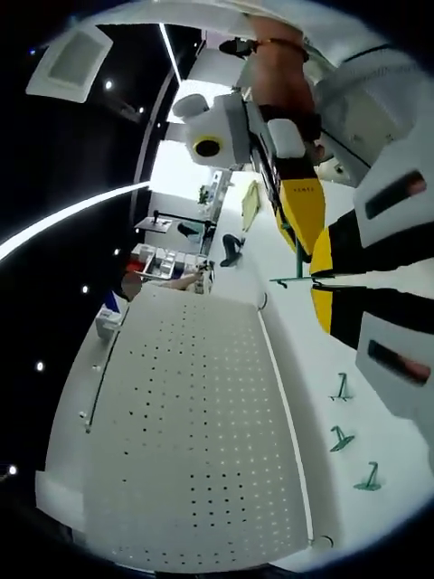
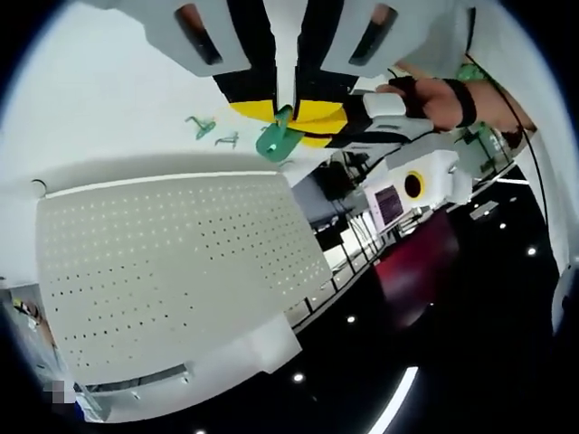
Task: Insert the hook assembly into the mounting plate slot until the hook locks in place.
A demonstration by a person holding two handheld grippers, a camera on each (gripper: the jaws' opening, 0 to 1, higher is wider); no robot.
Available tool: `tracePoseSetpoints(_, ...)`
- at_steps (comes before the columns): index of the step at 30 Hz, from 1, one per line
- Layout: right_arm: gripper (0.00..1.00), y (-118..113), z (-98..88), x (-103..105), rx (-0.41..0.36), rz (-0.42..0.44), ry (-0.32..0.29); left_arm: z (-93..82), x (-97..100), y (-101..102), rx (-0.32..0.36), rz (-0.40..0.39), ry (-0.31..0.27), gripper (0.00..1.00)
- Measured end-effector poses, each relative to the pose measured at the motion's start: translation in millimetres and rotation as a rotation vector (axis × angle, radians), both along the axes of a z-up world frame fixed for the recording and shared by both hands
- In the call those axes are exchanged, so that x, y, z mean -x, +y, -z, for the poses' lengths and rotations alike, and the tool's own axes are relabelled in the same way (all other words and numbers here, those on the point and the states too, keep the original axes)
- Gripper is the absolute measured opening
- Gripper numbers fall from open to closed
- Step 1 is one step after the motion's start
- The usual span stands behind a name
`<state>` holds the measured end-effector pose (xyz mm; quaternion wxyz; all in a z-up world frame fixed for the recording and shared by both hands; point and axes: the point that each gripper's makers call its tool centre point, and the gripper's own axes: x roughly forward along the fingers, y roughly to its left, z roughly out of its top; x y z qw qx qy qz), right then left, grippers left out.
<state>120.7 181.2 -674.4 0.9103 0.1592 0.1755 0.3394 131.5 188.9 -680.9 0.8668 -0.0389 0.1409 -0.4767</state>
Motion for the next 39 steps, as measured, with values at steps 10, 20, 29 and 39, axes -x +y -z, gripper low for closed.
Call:
tracePoseSetpoints(10,0.05,-3,-2.7,-1,-0.089,0.043,0.040,-1.9,0.3,-1,-0.011,-0.006,-0.051,0.04)
tracePoseSetpoints(20,0.02,-5,-5.2,-3,-0.219,0.108,0.123,-1.9,-0.2,-2,-0.012,-0.014,-0.065,0.04)
tracePoseSetpoints(29,0.01,-4,-5.8,-4,-0.183,0.105,0.112,-1.6,-1.9,-2,-0.001,-0.023,-0.056,0.05)
tracePoseSetpoints(39,0.01,-12,-6.7,-8,-0.188,0.142,0.115,4.0,-3.9,4,-0.011,-0.027,-0.027,0.12)
